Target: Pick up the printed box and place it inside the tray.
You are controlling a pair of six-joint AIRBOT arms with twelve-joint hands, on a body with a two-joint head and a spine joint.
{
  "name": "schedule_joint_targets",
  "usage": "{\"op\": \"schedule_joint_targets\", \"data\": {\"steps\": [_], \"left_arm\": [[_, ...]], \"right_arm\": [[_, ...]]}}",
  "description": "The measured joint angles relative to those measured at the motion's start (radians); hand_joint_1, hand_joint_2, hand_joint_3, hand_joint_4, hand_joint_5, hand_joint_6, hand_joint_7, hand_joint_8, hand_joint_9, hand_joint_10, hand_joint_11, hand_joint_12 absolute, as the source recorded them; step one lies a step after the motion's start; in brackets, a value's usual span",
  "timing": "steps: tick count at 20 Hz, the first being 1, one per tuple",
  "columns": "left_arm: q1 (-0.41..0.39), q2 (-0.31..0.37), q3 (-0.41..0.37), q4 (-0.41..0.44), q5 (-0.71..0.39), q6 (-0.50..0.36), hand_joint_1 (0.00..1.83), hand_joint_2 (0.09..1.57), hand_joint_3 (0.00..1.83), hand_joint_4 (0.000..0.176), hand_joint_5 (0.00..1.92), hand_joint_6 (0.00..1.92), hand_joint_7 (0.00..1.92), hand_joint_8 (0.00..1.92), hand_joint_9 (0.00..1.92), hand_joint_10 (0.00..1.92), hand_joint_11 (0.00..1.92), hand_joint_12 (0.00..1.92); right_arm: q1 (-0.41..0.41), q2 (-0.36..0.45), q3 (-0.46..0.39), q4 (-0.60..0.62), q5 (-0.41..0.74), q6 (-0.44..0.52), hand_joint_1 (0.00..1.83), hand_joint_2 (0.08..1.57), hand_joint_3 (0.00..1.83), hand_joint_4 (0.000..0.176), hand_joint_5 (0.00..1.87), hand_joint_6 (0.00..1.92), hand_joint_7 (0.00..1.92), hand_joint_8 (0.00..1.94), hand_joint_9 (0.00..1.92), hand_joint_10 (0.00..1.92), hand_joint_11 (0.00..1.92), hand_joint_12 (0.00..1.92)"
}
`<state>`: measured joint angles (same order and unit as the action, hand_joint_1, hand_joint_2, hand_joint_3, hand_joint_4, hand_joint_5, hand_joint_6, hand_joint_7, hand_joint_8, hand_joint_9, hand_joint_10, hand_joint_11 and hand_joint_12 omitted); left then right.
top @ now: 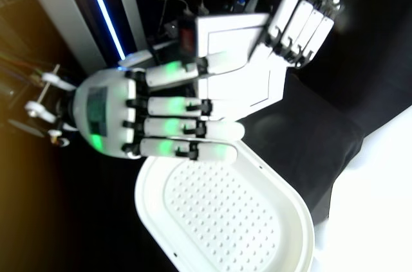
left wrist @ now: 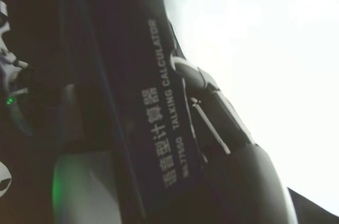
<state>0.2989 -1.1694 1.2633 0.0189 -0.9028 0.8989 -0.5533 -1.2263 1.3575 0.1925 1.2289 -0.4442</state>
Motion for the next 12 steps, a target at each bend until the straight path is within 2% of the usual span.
{"op": "schedule_joint_targets", "data": {"steps": [1,2,4,5,6,7,8,10,11,12], "left_arm": [[0.0,-0.004,0.0,0.0,0.0,-0.001,1.31,0.99,0.0,0.0,1.28,0.27,1.31,0.64,1.37,0.68,1.19,1.28],[0.0,-0.011,0.0,0.003,-0.001,-0.001,1.31,1.0,0.0,0.0,1.27,0.27,1.29,0.67,1.38,0.68,1.2,1.25],[0.0,-0.016,0.0,0.003,-0.001,0.0,1.31,1.0,0.0,0.0,1.23,0.37,1.3,0.65,1.37,0.63,1.2,1.25],[0.0,-0.02,0.003,0.001,-0.003,0.0,1.3,1.01,0.0,0.0,1.16,0.52,1.29,0.65,1.36,0.61,1.17,1.26],[0.0,-0.023,0.004,0.002,-0.005,0.0,1.3,1.03,0.0,0.0,1.15,0.48,1.22,0.82,1.4,0.65,1.21,1.24],[0.0,-0.027,0.006,0.002,-0.005,0.0,1.29,1.05,0.0,0.0,1.11,0.51,1.19,0.9,1.41,0.76,1.22,1.3],[0.0,-0.028,0.006,0.005,-0.006,0.0,1.29,1.05,0.0,0.0,1.09,0.53,1.17,0.93,1.38,0.87,1.21,1.36],[0.0,-0.031,0.008,0.007,0.0,0.009,1.29,1.06,0.0,0.0,1.1,0.52,1.15,0.97,1.35,0.93,1.2,1.39],[0.0,-0.031,0.008,0.004,0.006,-0.002,1.29,1.05,0.0,0.0,1.11,0.51,1.18,0.91,1.33,0.94,1.19,1.39],[0.0,-0.031,0.008,0.004,0.007,0.0,1.29,1.04,0.0,0.0,1.14,0.47,1.19,0.9,1.3,0.95,1.15,1.43]], "right_arm": [[0.0,-0.002,0.001,0.001,-0.001,0.0,0.75,0.59,0.0,0.165,0.05,0.0,0.09,0.0,0.08,0.0,0.0,0.7],[0.0,-0.002,0.001,-0.002,-0.001,0.0,0.76,0.61,0.0,0.165,0.05,0.0,0.09,0.0,0.08,0.0,0.0,0.79],[0.001,-0.002,0.001,-0.005,0.0,0.0,0.8,0.63,0.01,0.146,0.08,0.01,0.12,0.01,0.1,0.01,0.0,0.88],[0.001,-0.002,0.001,-0.005,0.0,0.0,0.86,0.68,0.02,0.093,0.25,0.02,0.32,0.03,0.29,0.05,0.0,1.15],[0.001,-0.004,0.001,-0.004,0.002,0.0,0.96,0.78,0.02,0.015,0.46,0.03,0.57,0.05,0.58,0.13,0.12,1.33],[0.002,-0.005,0.001,-0.007,0.0,0.0,1.22,1.01,0.01,0.0,0.91,0.53,1.06,0.7,1.15,0.43,0.79,1.3],[0.006,-0.008,0.001,-0.009,0.002,0.0,1.19,1.05,0.0,0.0,1.05,0.75,1.24,0.63,1.36,0.59,1.11,1.26],[0.008,-0.01,0.001,-0.021,0.008,0.012,1.18,1.07,0.0,0.0,1.08,0.81,1.3,0.54,1.29,0.96,1.15,1.45],[0.008,-0.009,0.001,-0.03,0.014,0.003,1.26,1.06,0.01,0.0,1.07,0.65,1.2,0.83,1.26,1.03,1.1,1.52],[0.008,-0.01,0.001,-0.025,0.014,0.003,1.28,1.06,0.0,0.0,1.06,0.64,1.18,0.89,1.22,1.06,1.08,1.54]]}}
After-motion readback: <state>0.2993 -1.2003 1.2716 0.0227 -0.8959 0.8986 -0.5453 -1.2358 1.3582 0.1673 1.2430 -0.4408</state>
